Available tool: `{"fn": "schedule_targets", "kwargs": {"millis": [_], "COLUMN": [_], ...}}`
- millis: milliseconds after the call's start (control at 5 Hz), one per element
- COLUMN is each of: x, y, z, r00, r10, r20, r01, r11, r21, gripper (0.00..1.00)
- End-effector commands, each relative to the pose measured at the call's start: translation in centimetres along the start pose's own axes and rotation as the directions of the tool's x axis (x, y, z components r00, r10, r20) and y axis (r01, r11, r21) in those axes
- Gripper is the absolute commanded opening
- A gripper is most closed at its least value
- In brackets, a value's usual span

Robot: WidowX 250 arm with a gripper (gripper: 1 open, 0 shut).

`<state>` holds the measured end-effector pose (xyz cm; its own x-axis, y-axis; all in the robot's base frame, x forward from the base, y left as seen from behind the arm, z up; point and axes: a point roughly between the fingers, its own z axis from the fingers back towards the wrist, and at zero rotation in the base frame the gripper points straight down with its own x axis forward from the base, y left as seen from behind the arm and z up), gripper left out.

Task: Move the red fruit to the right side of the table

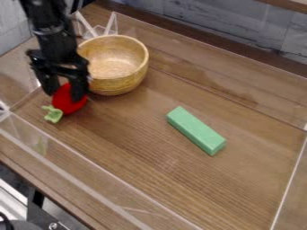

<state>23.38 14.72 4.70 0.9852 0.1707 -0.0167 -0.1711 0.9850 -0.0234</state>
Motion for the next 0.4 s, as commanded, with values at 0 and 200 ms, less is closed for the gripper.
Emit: {"fn": "schedule_targets", "kwargs": {"millis": [0,200], "x": [0.4,1.0], "y": [-1.0,0.4], "z": [-0.6,-0.2], "r00": [1.0,0.999], "r10": [-0.009,-0.03], "r20": [0.029,0.034], "r01": [0.008,0.03], "r11": [1.0,1.0], "r21": [0.015,0.004], "gripper": [1.0,1.0]}}
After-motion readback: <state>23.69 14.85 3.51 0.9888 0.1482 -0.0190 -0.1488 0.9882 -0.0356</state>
